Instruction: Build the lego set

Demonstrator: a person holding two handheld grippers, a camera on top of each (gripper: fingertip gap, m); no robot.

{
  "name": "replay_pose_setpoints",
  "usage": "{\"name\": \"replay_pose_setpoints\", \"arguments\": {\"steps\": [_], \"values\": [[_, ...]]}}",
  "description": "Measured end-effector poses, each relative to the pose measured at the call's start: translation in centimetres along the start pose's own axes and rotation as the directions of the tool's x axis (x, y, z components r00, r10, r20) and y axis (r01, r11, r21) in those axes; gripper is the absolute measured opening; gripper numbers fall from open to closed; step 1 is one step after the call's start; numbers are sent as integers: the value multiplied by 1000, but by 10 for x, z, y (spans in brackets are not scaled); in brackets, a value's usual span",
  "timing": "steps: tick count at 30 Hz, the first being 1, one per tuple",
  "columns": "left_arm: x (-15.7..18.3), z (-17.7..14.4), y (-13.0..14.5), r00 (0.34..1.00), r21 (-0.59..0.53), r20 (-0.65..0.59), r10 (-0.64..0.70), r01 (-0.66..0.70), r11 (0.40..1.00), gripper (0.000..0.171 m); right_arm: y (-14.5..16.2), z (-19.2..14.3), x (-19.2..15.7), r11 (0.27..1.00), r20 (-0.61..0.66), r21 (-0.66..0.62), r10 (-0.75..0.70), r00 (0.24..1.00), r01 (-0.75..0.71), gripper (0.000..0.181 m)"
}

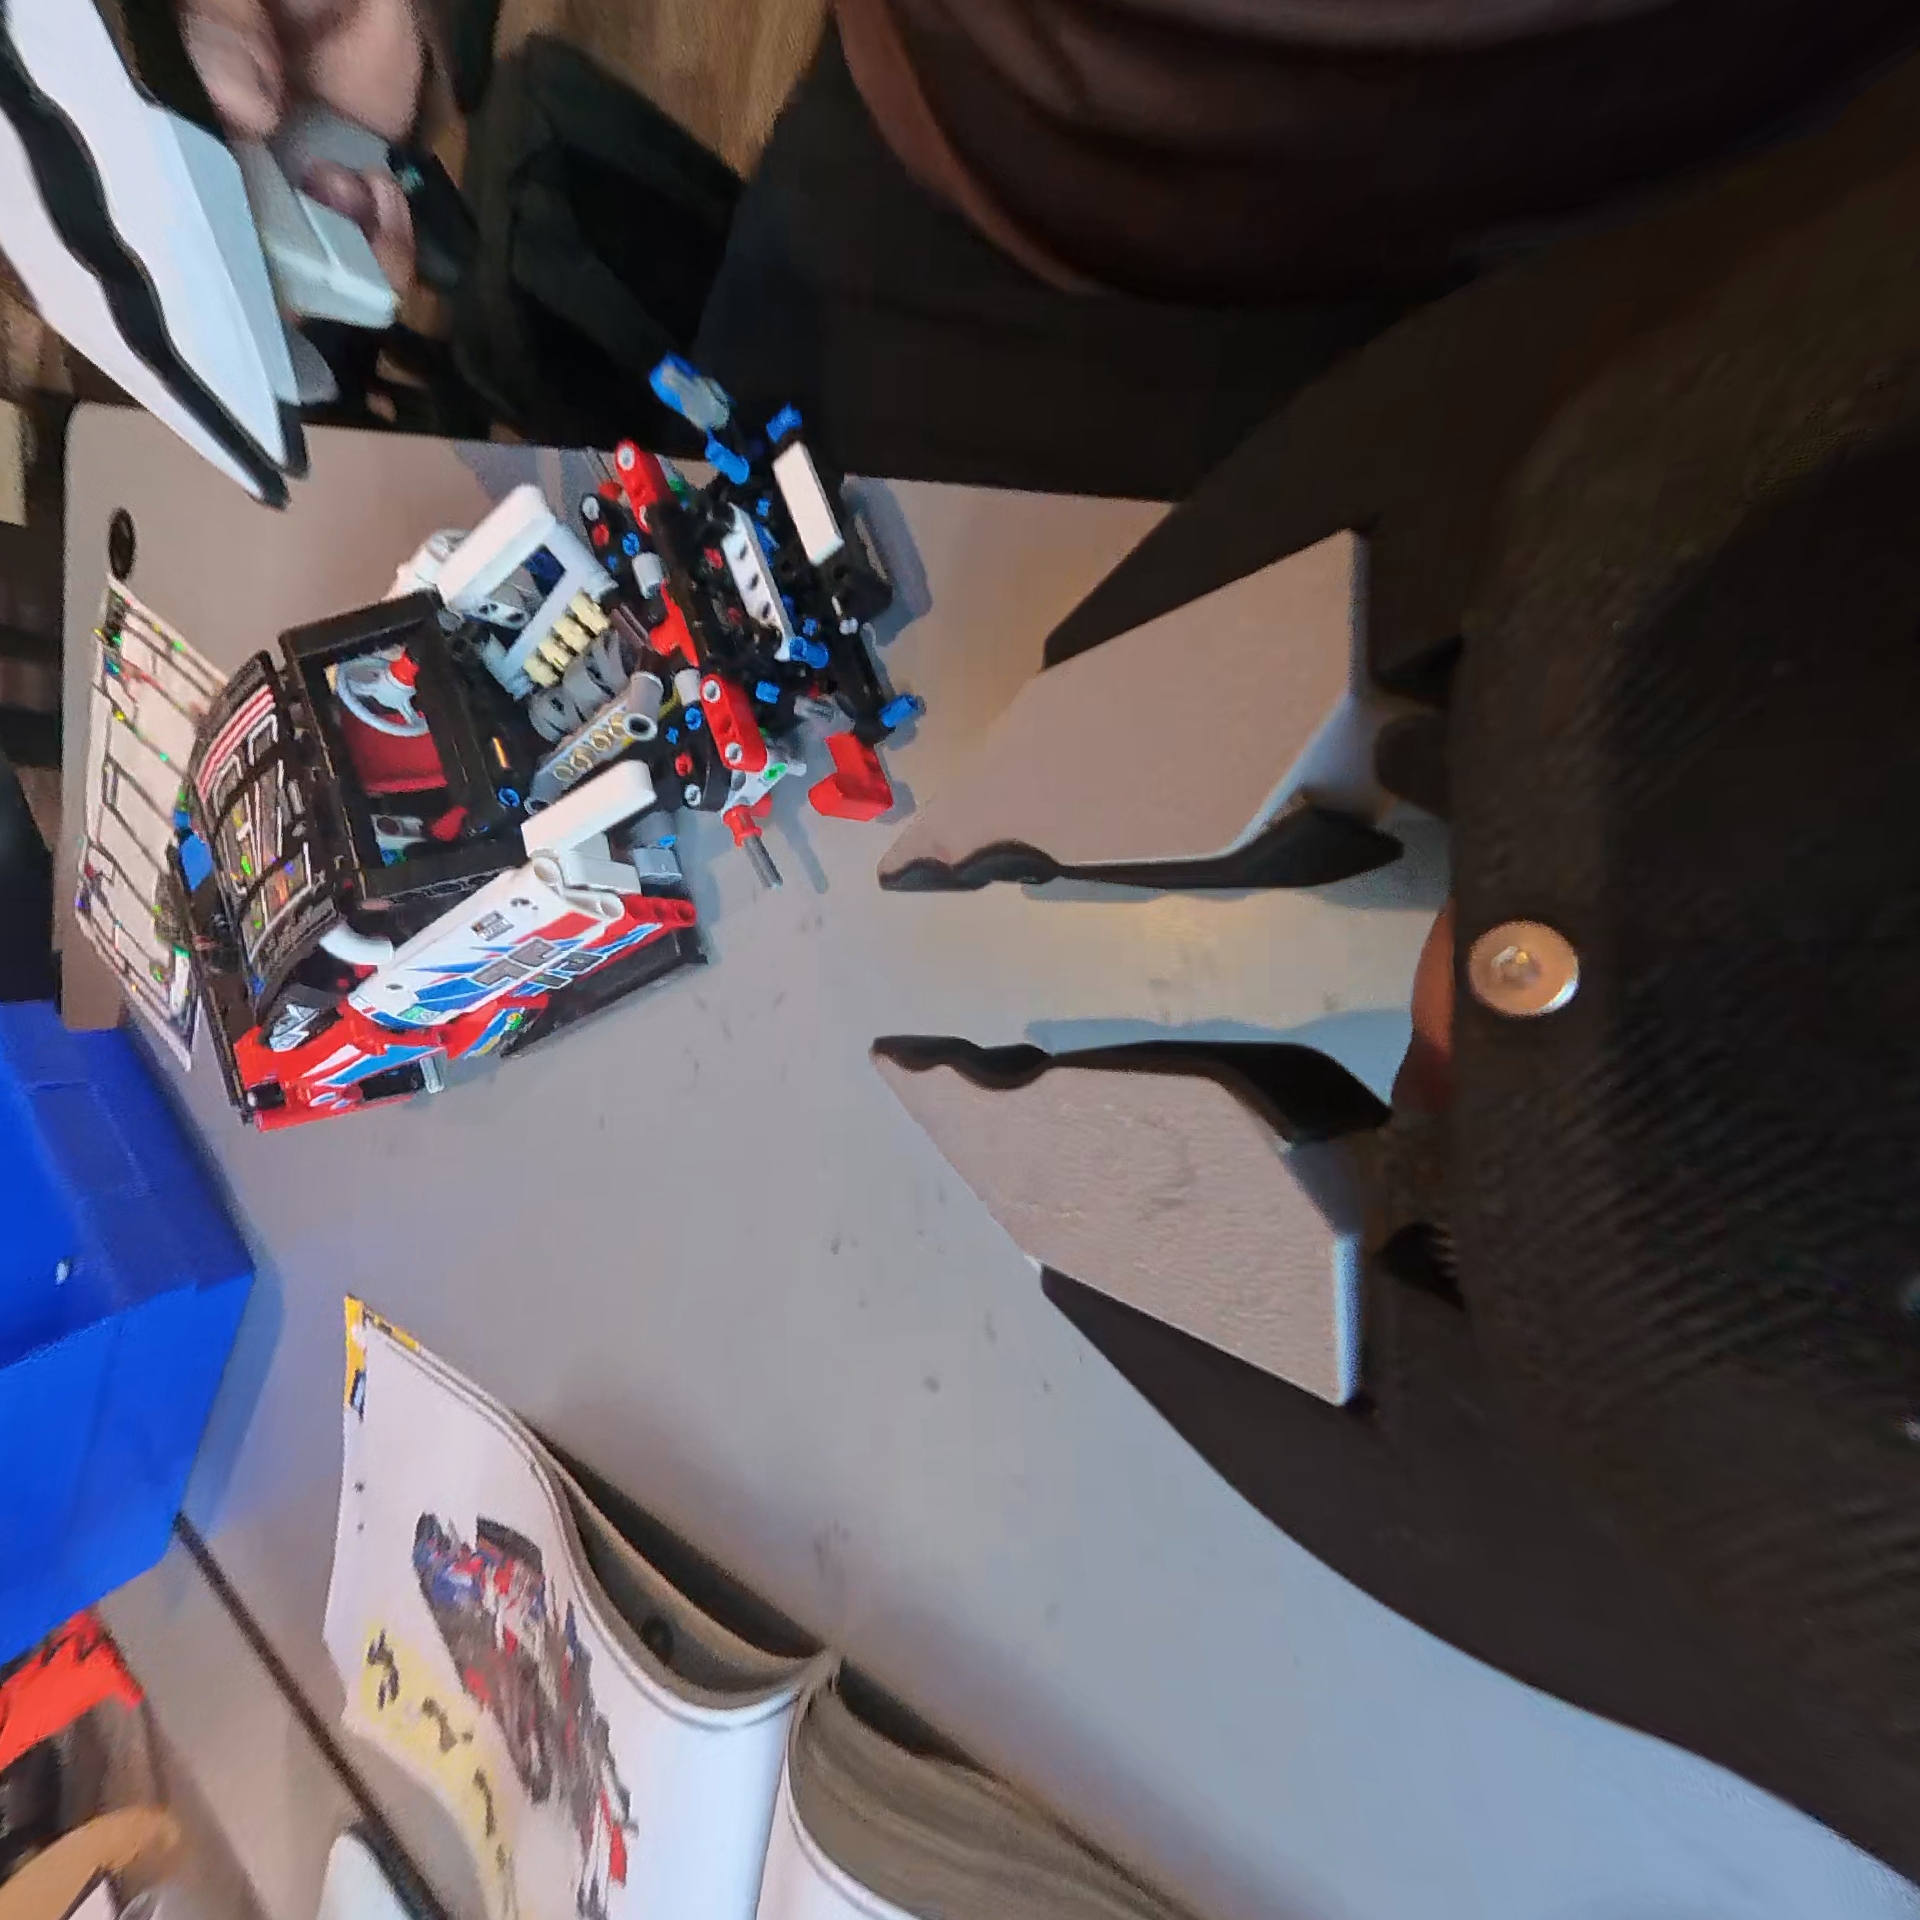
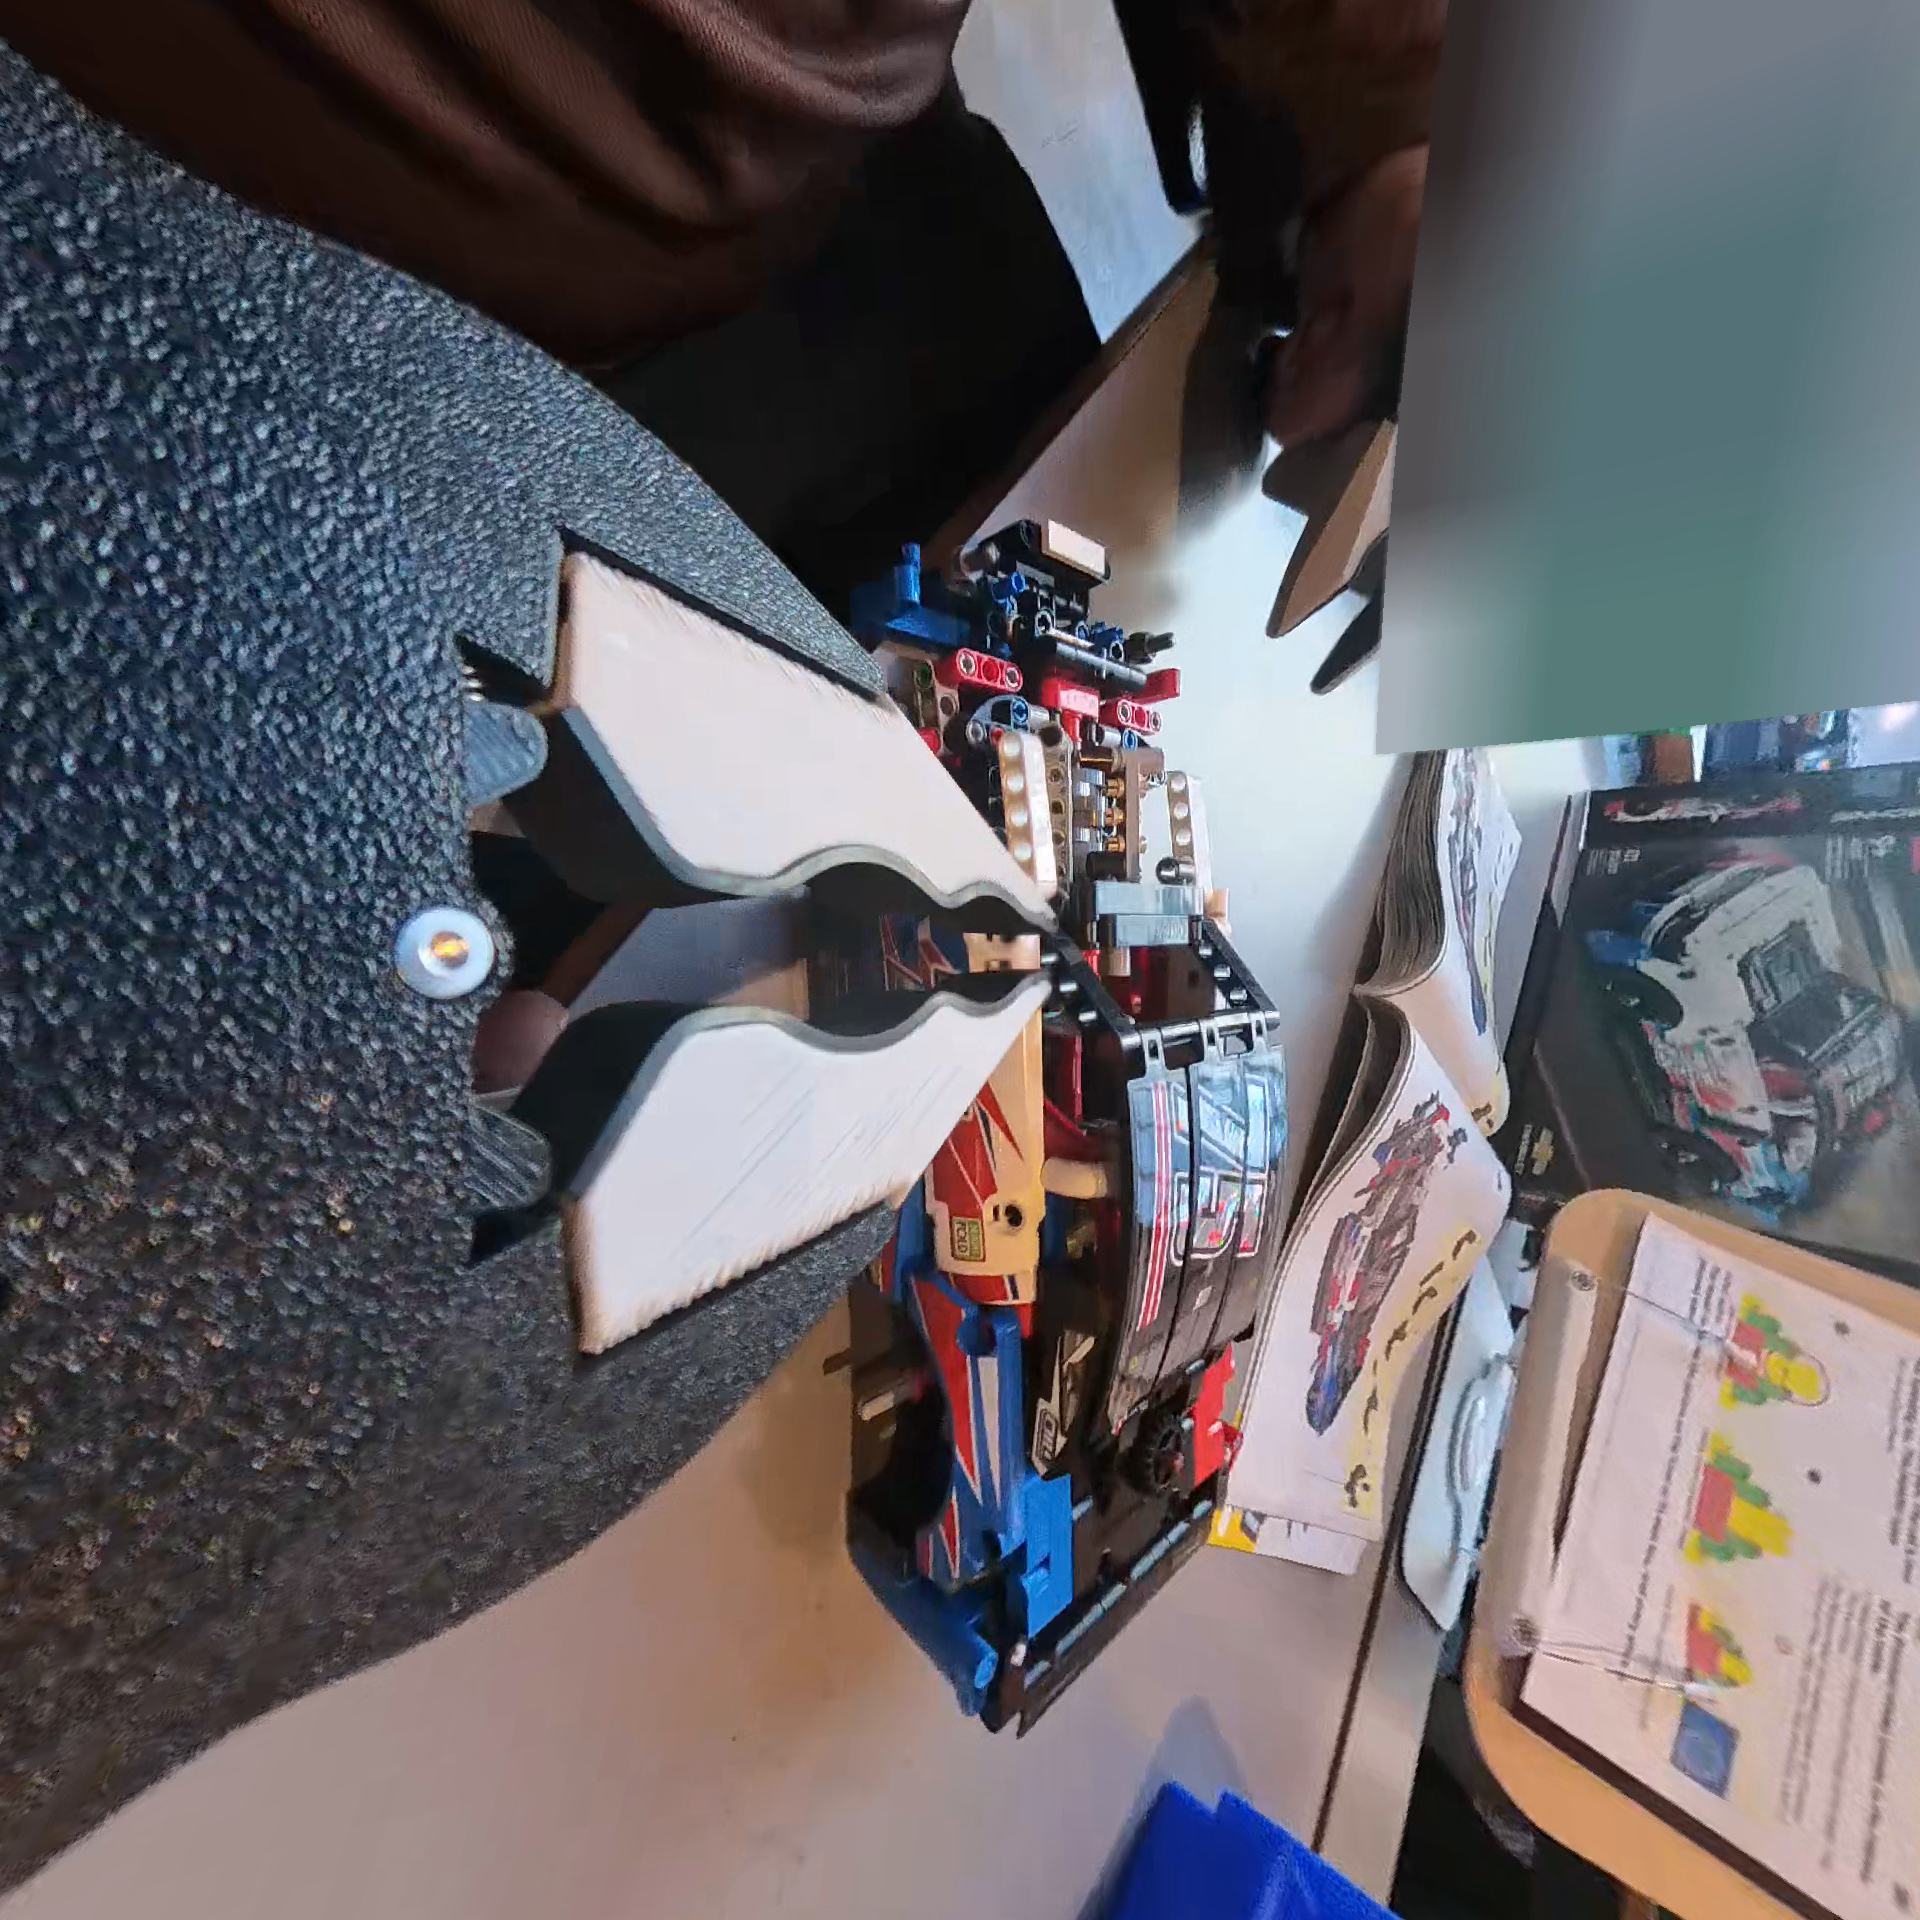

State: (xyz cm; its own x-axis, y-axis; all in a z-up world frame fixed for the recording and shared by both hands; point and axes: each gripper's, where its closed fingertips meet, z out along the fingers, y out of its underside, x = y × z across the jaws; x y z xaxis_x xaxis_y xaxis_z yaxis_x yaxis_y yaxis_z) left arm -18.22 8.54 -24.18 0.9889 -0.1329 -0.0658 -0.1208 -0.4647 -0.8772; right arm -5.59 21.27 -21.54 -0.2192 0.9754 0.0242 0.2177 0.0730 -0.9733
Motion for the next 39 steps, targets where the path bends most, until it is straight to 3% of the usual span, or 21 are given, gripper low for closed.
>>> {"name": "replay_pose_setpoints", "arguments": {"steps": [7, 13, 16, 20, 24, 27, 30, 35, 37, 39], "values": [[9, -5, -8, 997, 68, -74, 12, -7, 998, 22, 9, 9, -8, 999, 37, -44, -21, 999, 22, 6], [7, -2, -6, 998, 46, -70, 0, 4, 999, 21, 10, 8, -16, 998, 73, -49, -22, 997, 26, 6], [9, 3, -2, 997, 8, -72, 18, -17, 1000, 21, 12, 8, -22, 998, 116, -58, -7, 993, 14, 8], [20, 11, 10, 991, -83, -116, 63, -73, 994, 28, 19, 6, -49, 995, 247, -98, 10, 969, 15, 23], [37, 23, 31, 975, -230, -199, 100, -145, 962, 38, 33, 7, -74, 981, 304, -166, -45, 952, 100, 18], [53, 26, 28, 958, -234, -279, 64, -132, 963, 36, 48, 14, -89, 956, 332, -239, -85, 939, 171, 22], [53, 27, 28, 958, -236, -283, 52, -122, 964, 36, 50, 24, -89, 944, 304, -253, -131, 944, 213, 11], [58, 28, 27, 951, -231, -300, 71, -145, 962, 37, 42, 28, -88, 954, 333, -266, -41, 942, 136, 10], [56, 27, 25, 957, -209, -269, 107, -167, 964, 39, 31, 28, -85, 963, 326, -251, -15, 945, 102, 10], [44, 24, 9, 974, -116, -153, 165, -184, 976, 44, 13, 25, -82, 973, 323, -222, 18, 946, 57, 9]]}}
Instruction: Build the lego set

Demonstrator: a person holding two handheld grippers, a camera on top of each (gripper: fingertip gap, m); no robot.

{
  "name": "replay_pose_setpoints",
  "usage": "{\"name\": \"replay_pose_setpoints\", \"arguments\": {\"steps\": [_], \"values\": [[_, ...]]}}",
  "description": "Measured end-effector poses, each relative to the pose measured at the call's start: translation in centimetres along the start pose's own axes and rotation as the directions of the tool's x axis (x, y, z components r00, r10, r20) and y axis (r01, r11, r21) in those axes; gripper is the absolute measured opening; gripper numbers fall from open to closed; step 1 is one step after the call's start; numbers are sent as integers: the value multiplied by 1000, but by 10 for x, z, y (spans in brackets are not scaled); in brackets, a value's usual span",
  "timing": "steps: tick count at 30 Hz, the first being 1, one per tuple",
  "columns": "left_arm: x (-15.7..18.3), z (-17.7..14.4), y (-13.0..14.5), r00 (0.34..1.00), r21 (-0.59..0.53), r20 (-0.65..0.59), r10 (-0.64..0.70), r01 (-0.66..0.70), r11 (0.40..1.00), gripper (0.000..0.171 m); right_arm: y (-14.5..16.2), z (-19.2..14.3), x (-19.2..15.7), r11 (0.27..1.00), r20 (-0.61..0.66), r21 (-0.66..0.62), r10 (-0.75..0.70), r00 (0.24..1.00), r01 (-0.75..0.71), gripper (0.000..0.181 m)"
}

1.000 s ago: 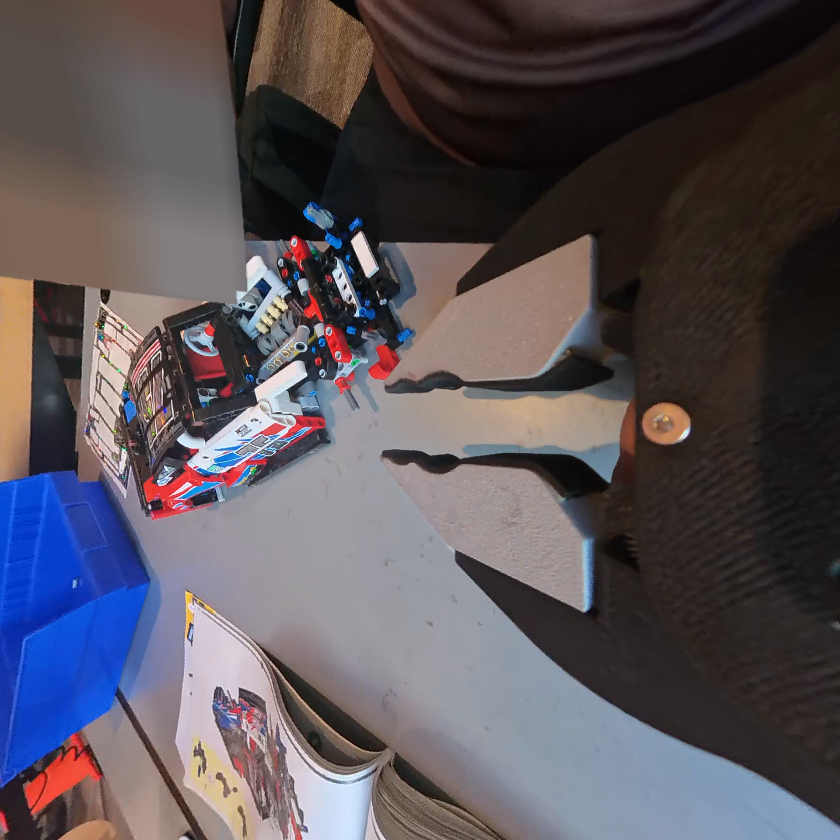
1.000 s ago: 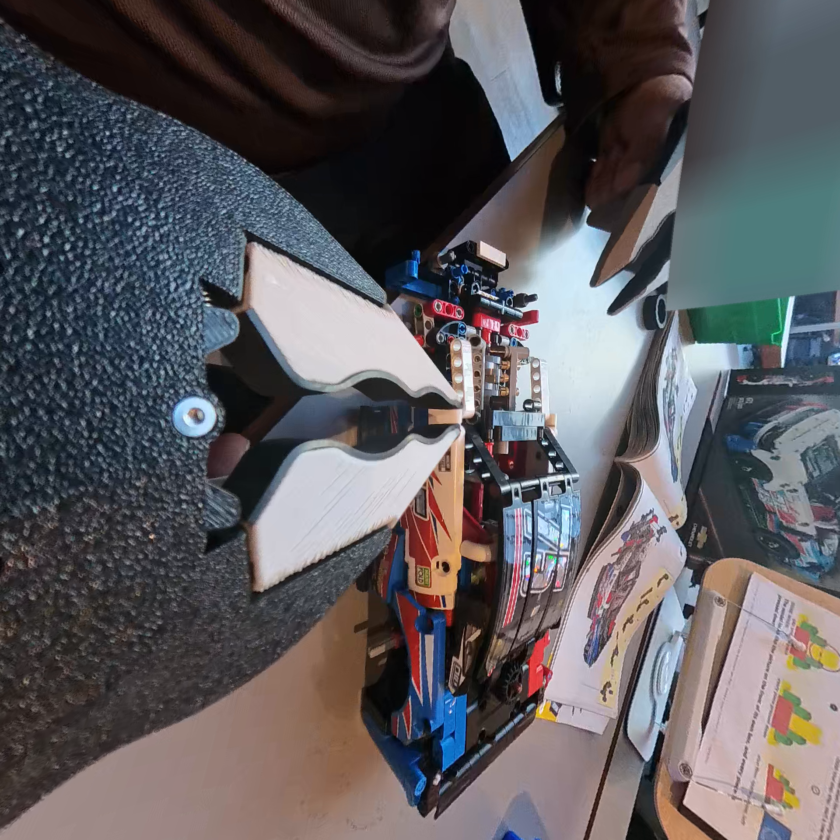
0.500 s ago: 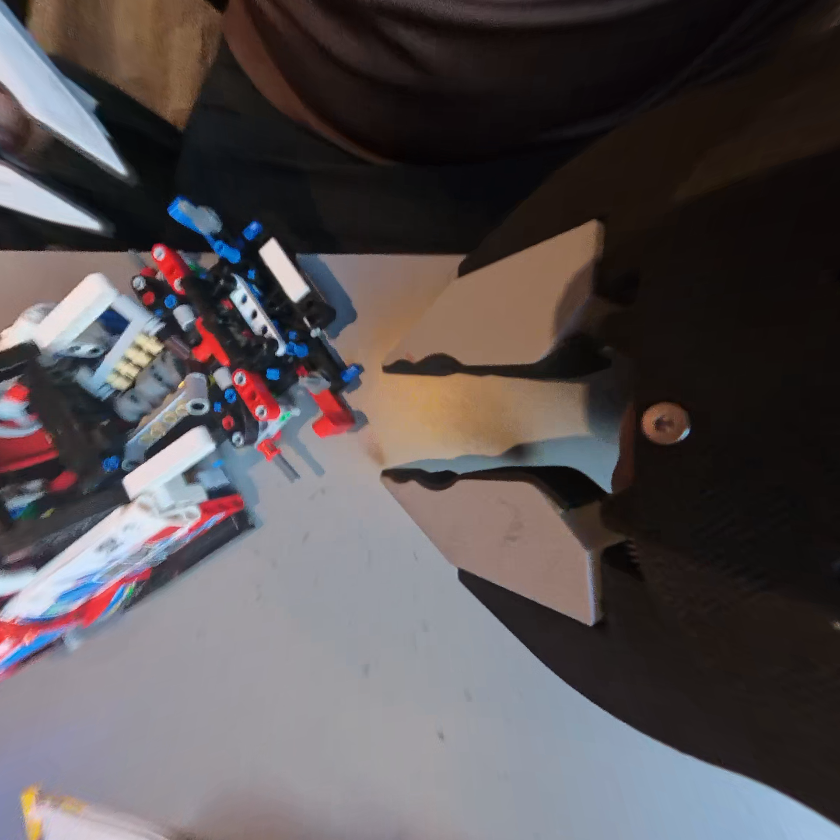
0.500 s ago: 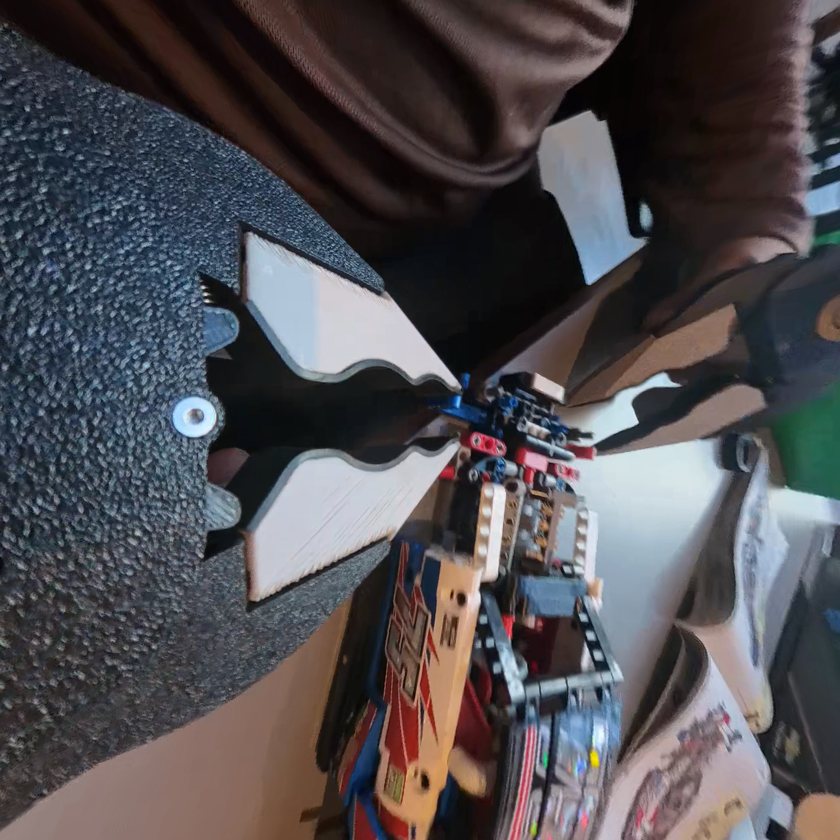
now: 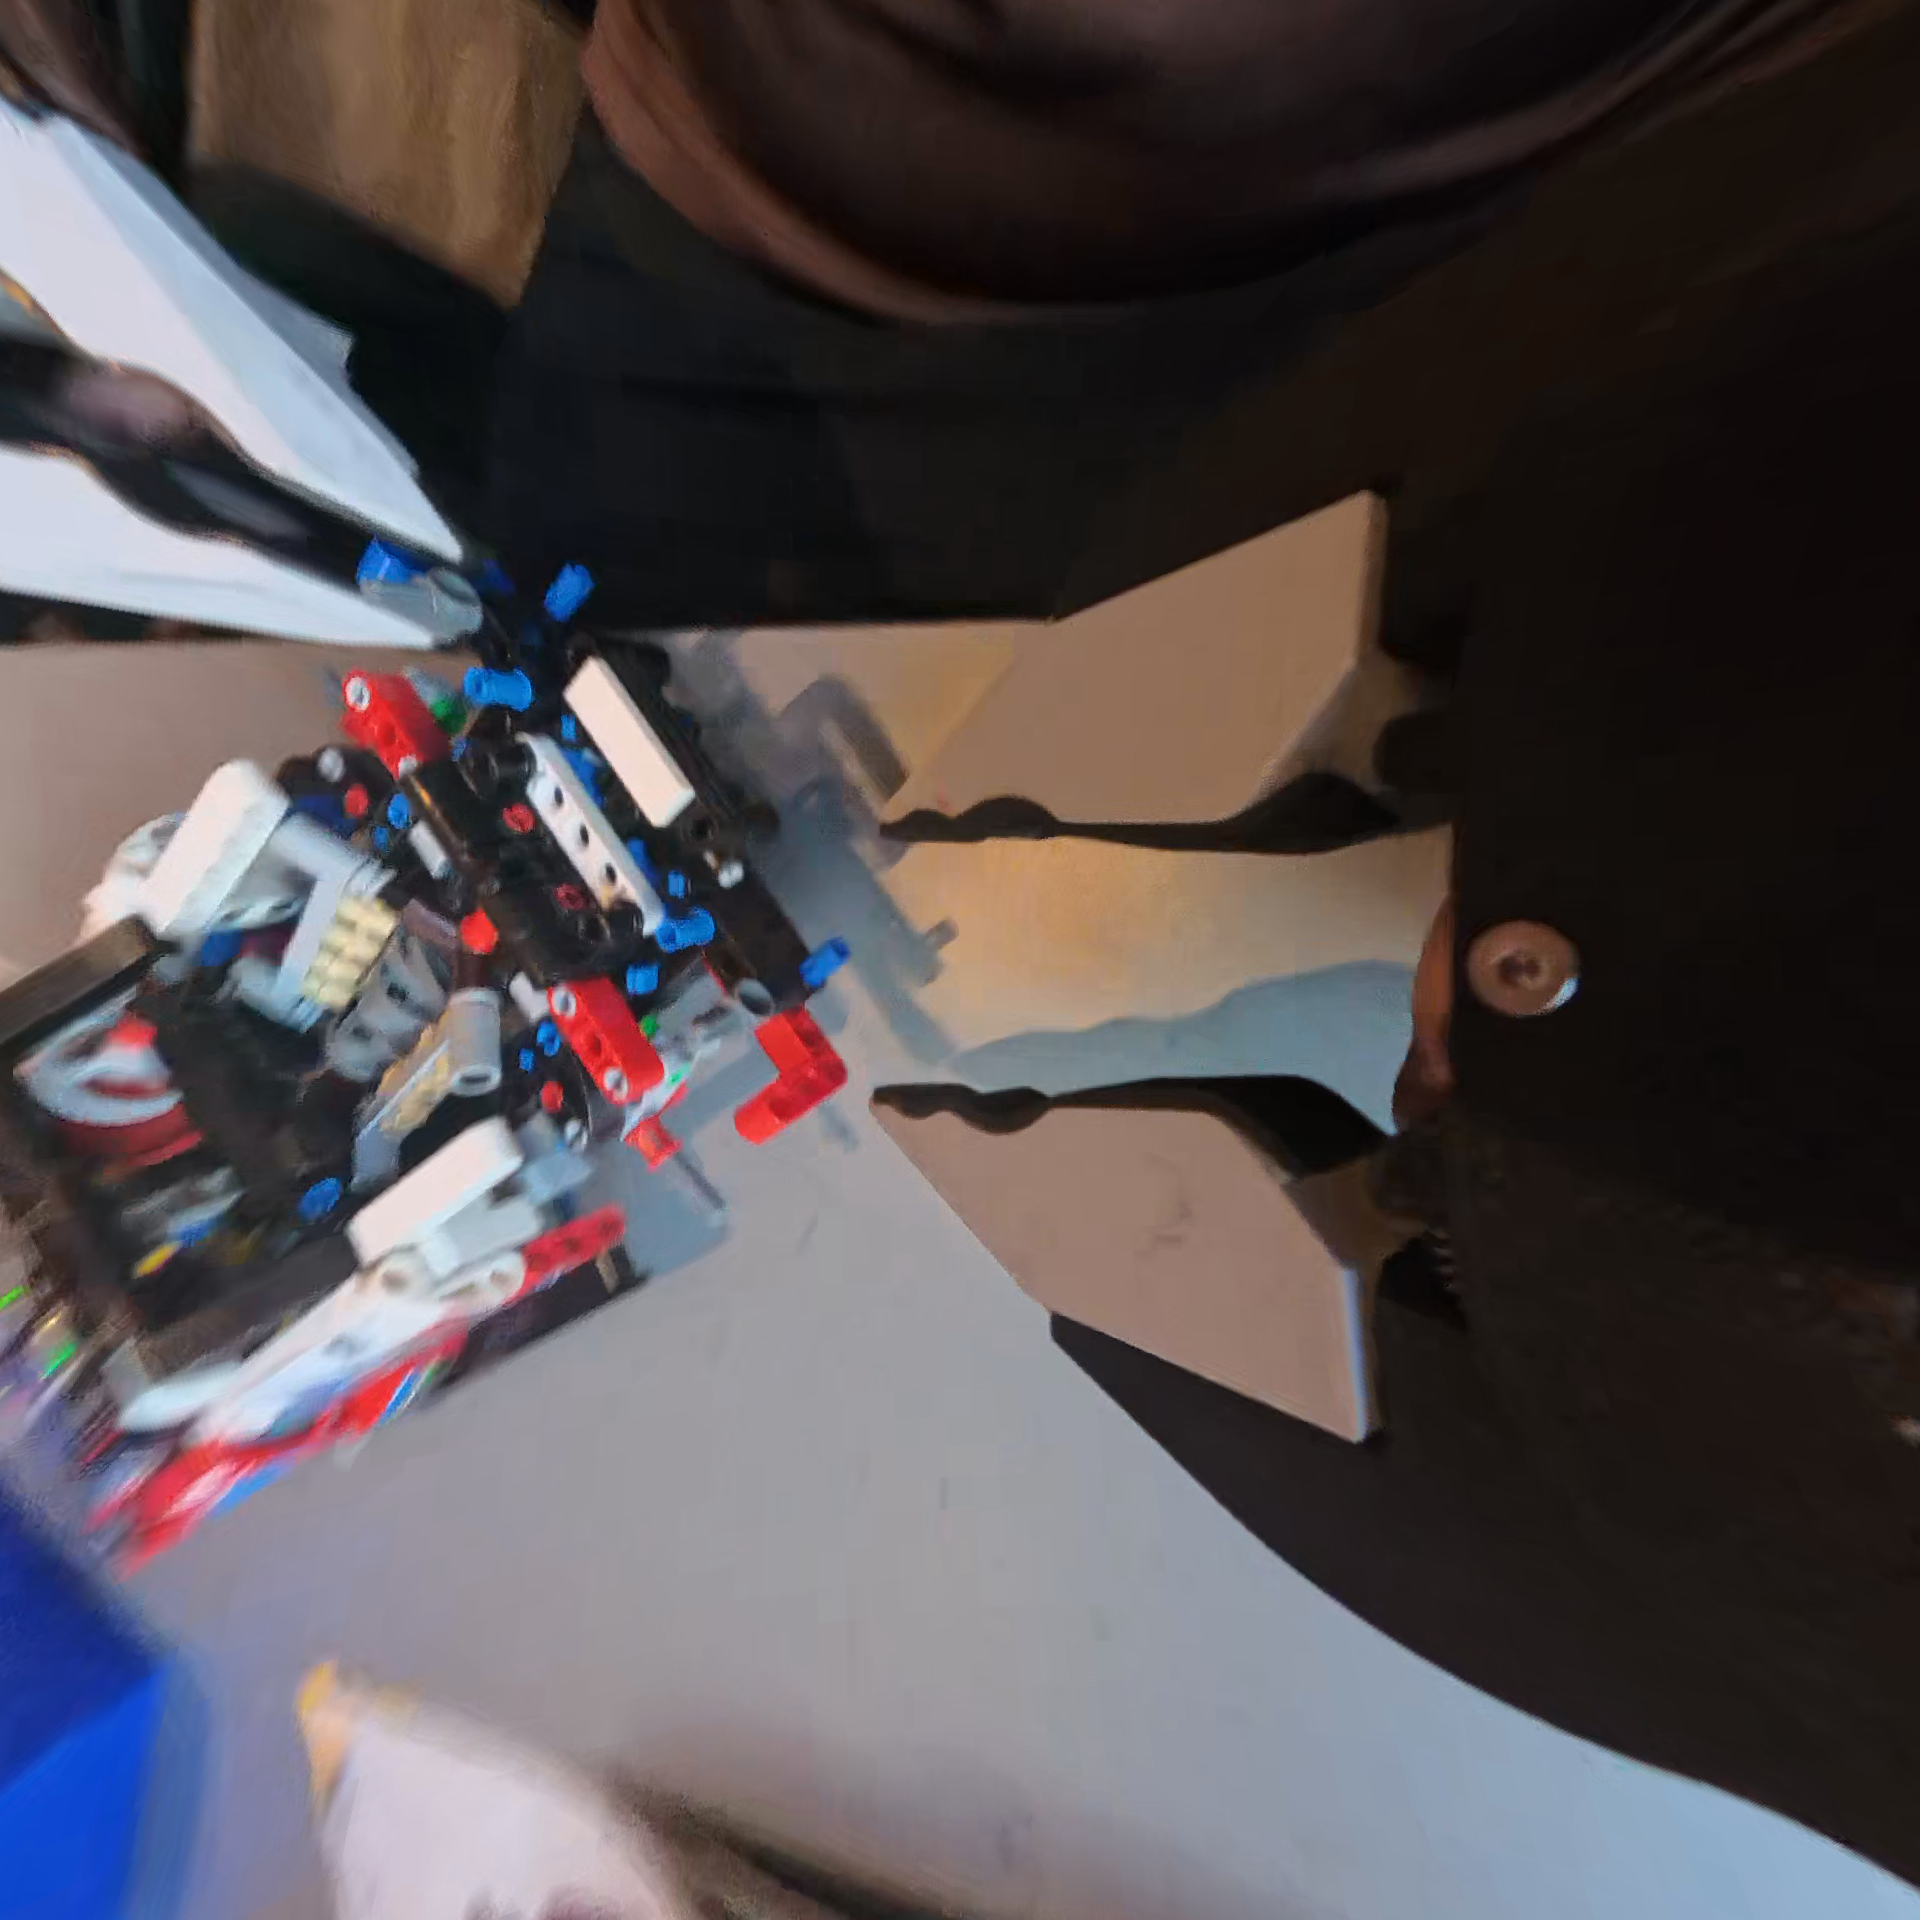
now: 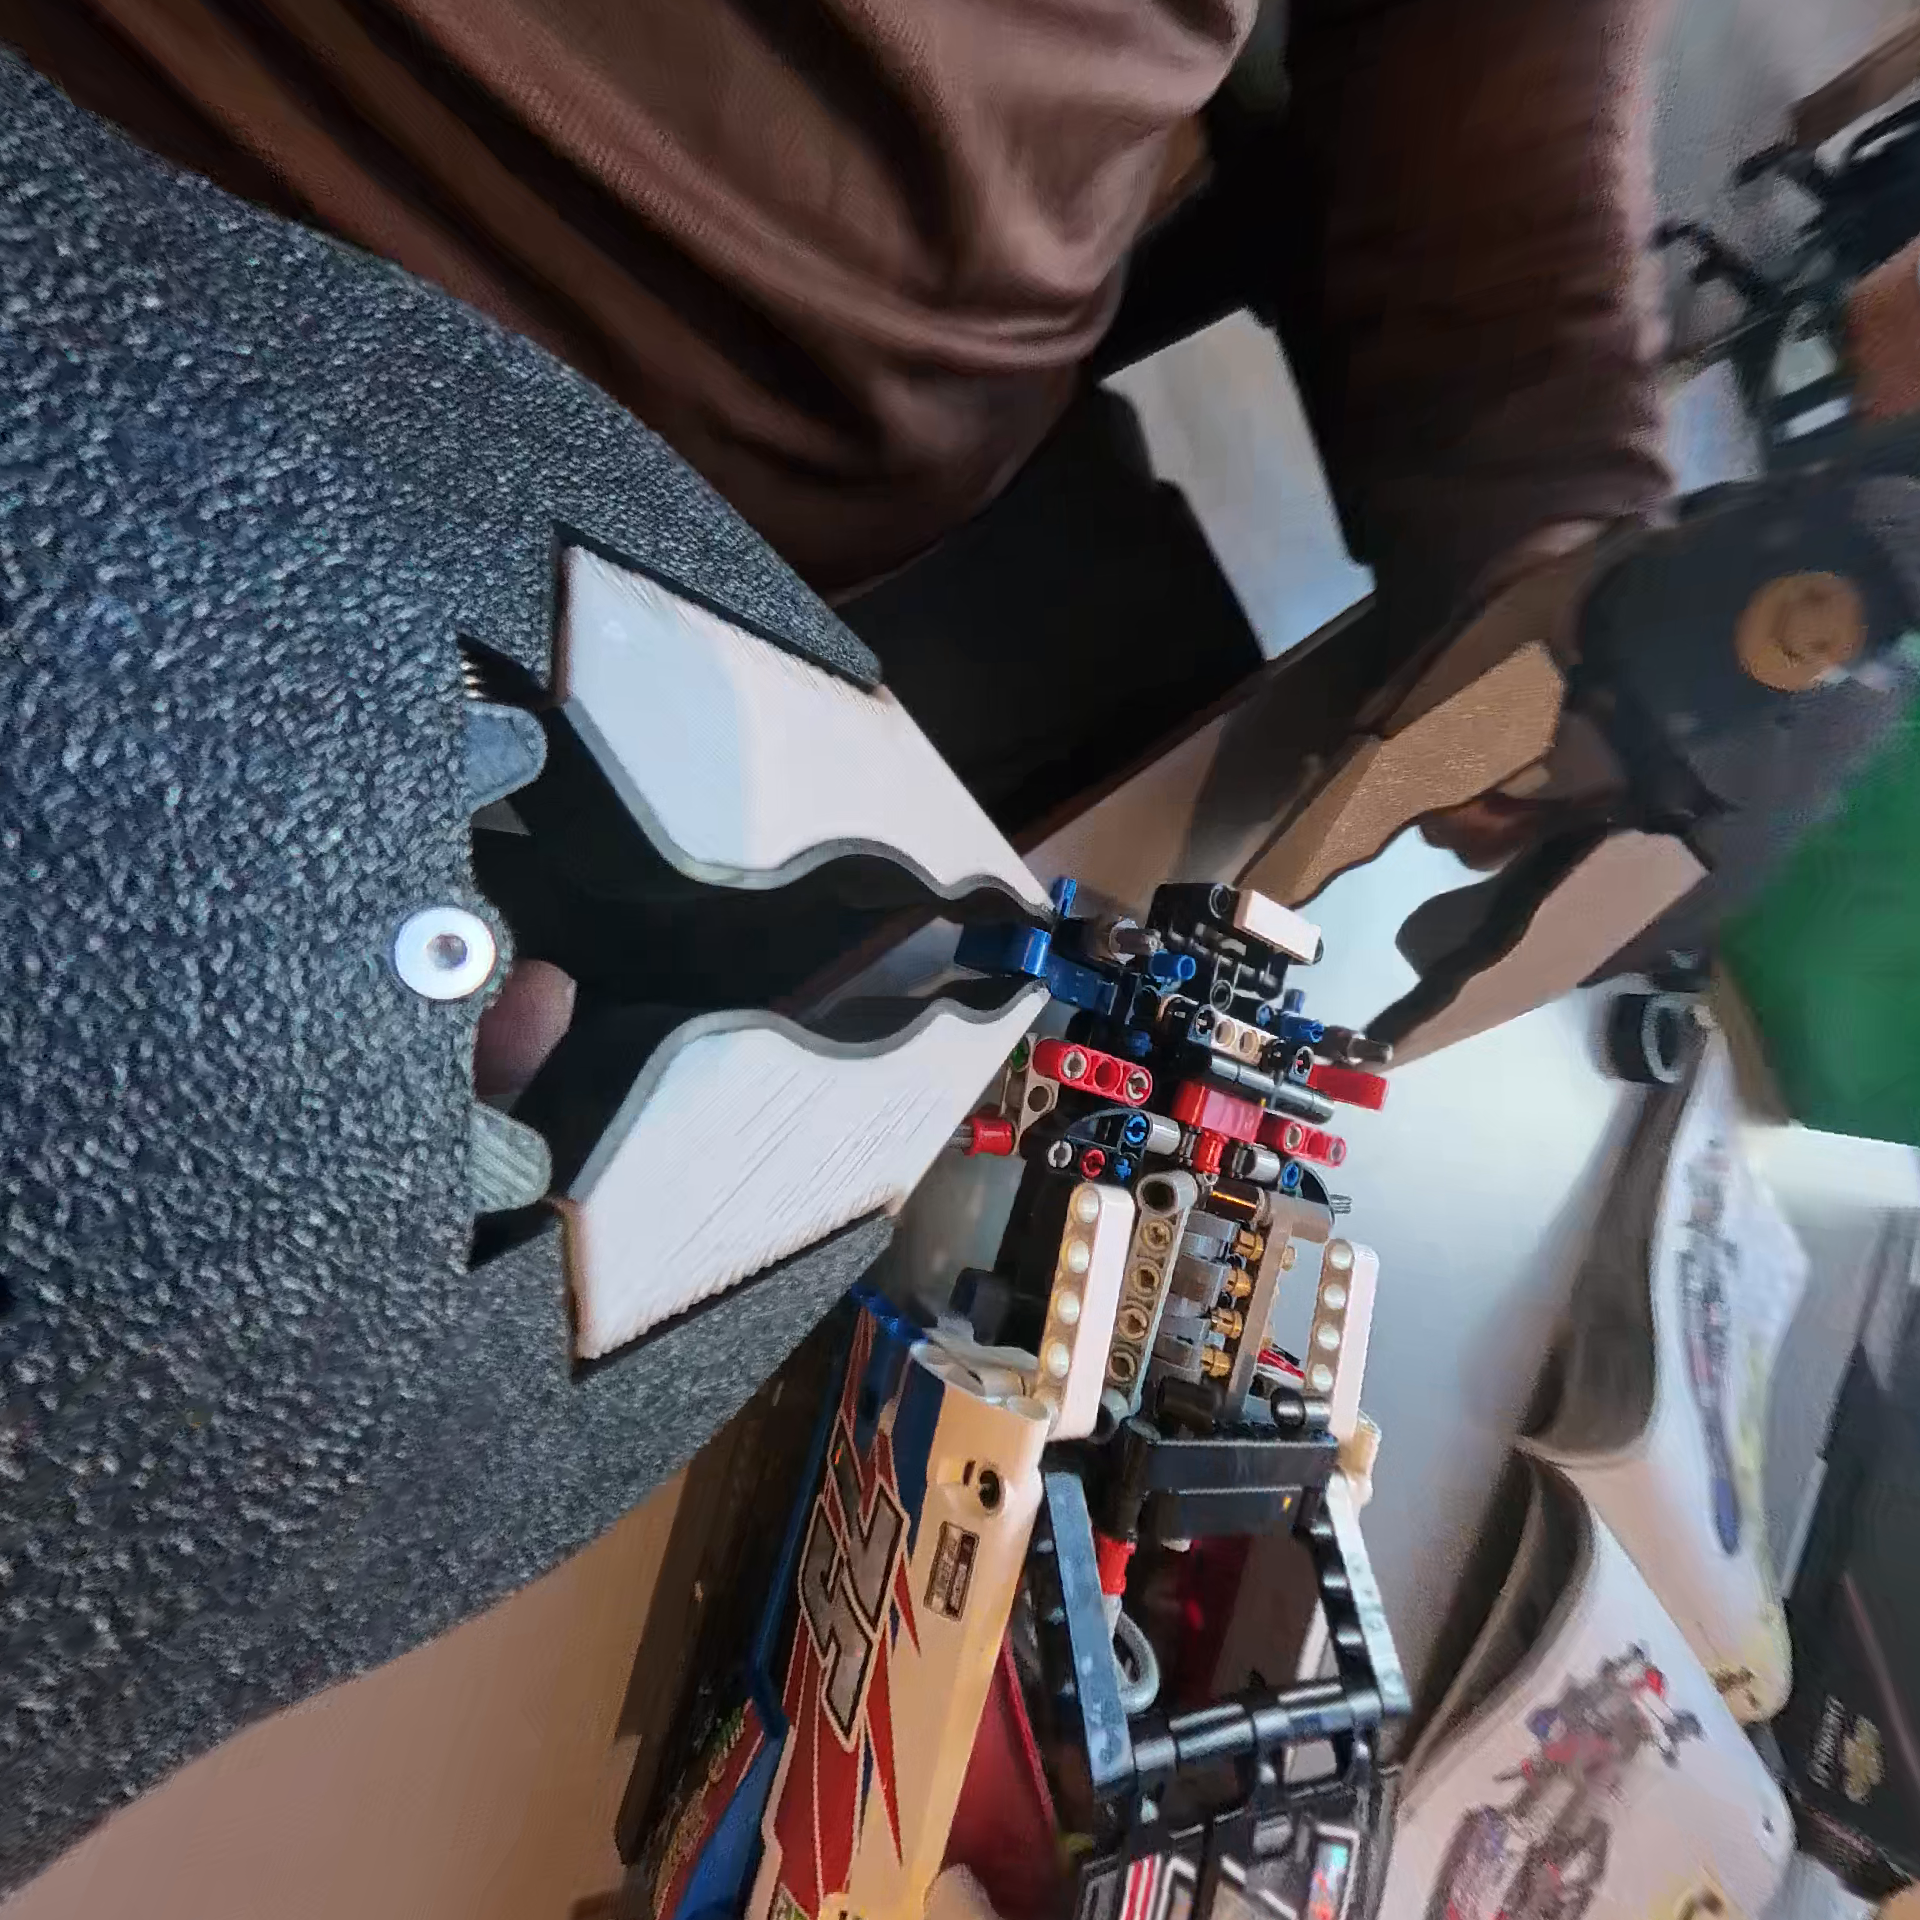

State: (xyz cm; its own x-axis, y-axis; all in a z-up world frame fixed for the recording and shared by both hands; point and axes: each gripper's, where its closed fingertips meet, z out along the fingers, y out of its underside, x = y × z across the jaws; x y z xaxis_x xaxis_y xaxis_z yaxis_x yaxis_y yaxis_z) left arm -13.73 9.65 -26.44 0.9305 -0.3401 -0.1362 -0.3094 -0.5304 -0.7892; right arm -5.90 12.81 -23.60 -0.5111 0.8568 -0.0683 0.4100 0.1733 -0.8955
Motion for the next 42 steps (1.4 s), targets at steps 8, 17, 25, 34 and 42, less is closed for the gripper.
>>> {"name": "replay_pose_setpoints", "arguments": {"steps": [8, 17, 25, 34, 42], "values": [[-32, -15, -64, 929, 230, 323, 179, -260, 938, 58, -72, -44, 19, 988, 75, 114, 99, 992, -107, 10], [-40, -3, -152, 946, 397, 261, 195, -289, 871, 43, -99, -98, 46, 951, 160, 183, 221, 962, -249, 10], [-34, 0, -185, 962, 470, 187, 197, -264, 842, 17, -103, -131, 60, 940, 179, 189, 250, 952, -283, 10], [-25, 2, -195, 956, 457, 192, 221, -286, 842, 21, -105, -144, 67, 913, 231, 233, 283, 931, -335, 10], [-23, 1, -201, 955, 464, 202, 217, -288, 838, 17, -107, -150, 70, 901, 239, 263, 284, 929, -344, 10]]}}
